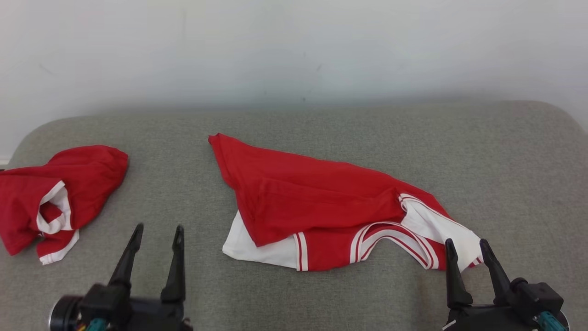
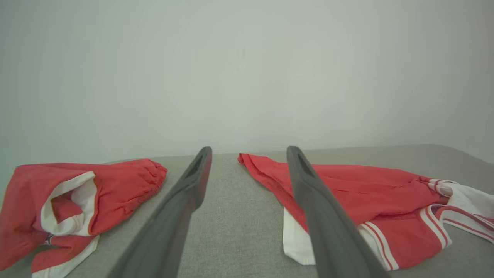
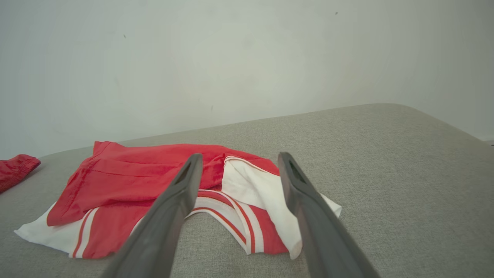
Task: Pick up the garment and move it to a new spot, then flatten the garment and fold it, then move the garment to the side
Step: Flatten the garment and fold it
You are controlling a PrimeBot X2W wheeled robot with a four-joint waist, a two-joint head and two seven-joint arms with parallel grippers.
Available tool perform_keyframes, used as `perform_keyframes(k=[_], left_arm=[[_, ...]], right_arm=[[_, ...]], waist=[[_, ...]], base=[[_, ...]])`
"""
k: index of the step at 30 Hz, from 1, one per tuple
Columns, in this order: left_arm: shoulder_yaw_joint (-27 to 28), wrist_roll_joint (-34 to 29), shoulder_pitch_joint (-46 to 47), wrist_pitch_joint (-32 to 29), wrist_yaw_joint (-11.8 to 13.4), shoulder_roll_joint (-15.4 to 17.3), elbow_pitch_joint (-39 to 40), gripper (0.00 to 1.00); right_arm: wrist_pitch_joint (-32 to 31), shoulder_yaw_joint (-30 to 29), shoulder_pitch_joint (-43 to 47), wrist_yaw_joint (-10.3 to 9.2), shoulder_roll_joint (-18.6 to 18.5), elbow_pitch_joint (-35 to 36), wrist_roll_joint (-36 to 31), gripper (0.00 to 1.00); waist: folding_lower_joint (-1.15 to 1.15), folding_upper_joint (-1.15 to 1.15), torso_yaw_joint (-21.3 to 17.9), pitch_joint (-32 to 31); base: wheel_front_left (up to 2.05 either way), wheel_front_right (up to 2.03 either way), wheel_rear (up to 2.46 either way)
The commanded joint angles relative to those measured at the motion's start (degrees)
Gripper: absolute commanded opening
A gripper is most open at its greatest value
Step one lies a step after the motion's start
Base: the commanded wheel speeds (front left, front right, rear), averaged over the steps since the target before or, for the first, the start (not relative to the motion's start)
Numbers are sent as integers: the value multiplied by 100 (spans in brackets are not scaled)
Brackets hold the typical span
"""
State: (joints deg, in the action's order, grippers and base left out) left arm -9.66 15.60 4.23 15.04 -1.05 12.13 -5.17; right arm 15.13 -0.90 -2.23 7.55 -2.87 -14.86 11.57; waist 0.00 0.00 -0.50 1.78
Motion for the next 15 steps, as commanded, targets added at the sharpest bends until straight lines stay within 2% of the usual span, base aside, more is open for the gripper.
perform_keyframes(k=[1,9,15], left_arm=[[-31,-108,232,20,-66,-52,-44,100],[-355,-131,1658,7,-447,-235,-835,100],[-578,-113,2462,-66,-546,-184,-1529,100]], right_arm=[[2,9,-48,-13,-2,-2,28,100],[2,54,-283,-13,-1,53,62,100],[2,56,-407,-13,-1,97,130,100]], waist=[[0,0,-99,73],[0,0,-549,482],[0,0,-880,777]], base=[[0,0,0],[0,0,0],[0,0,0]])
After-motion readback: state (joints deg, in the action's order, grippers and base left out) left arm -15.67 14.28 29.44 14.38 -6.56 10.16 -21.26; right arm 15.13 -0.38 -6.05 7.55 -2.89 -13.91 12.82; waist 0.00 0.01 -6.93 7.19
